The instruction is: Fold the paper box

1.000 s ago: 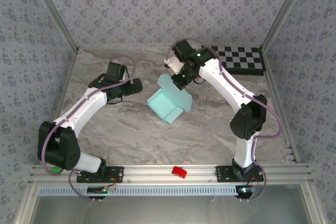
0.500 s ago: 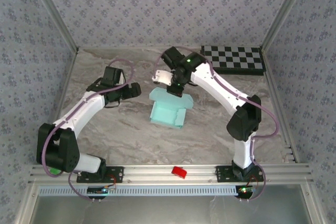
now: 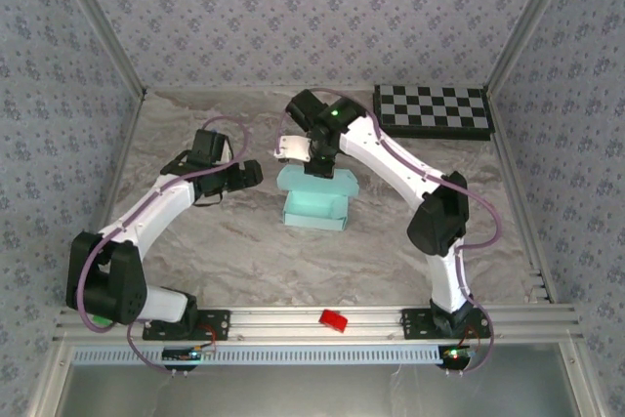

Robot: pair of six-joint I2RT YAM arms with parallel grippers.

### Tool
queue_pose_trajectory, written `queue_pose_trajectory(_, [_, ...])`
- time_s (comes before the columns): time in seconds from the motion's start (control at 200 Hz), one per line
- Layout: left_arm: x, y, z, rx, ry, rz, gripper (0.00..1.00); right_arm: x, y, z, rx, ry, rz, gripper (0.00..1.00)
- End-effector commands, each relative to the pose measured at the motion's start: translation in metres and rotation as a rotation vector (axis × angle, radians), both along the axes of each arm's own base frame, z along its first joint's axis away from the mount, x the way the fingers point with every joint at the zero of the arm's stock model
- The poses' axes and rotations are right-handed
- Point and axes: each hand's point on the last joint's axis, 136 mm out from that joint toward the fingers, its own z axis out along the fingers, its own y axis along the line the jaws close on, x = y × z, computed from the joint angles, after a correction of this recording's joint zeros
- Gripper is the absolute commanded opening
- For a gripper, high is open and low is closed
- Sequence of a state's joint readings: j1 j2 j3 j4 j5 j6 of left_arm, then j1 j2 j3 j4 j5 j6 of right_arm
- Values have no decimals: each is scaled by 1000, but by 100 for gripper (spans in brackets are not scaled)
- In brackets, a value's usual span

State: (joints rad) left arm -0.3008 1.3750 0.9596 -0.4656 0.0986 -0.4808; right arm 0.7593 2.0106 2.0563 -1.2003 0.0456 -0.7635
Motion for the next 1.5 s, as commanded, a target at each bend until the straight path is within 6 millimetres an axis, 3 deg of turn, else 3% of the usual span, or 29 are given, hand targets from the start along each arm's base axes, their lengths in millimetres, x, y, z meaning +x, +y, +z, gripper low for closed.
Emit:
queue_pose_trajectory(0.0, [3, -3, 10, -37, -29, 1, 99, 3, -1, 10, -46, -60, 105, 3])
queue_pose_trajectory(0.395, [4, -6, 9, -49, -23, -2, 99, 17, 8, 19, -54, -159, 138, 8])
queue_pose_trajectory(0.635, [4, -7, 8, -53, -16, 1, 99, 18, 11, 19, -39, -158, 145, 26])
queue_pose_trajectory(0.695, [4, -7, 7, -54, -15, 0, 99, 20, 11, 21, -35, -166, 130, 34])
queue_pose_trajectory(0.945, [1, -8, 11, -60, -22, -12, 99, 37, 10, 65, 106, -281, -14, 60])
queue_pose_trajectory(1.099, [-1, -10, 15, -65, -35, -35, 98, 42, 2, 97, 233, -347, -143, 62])
queue_pose_trajectory(1.219, [0, -12, 20, -45, -67, -76, 94, 44, -19, 121, 384, -345, -324, 62])
queue_pose_trajectory(1.329, [5, -11, 28, -6, -106, -115, 91, 39, -52, 134, 527, -289, -533, 63])
queue_pose_trajectory(1.434, [12, -14, 37, 20, -169, -178, 91, 26, -89, 123, 622, -201, -738, 65])
queue_pose_trajectory(1.499, [11, -33, 38, -4, -251, -341, 90, 15, -115, 110, 668, -171, -881, 65])
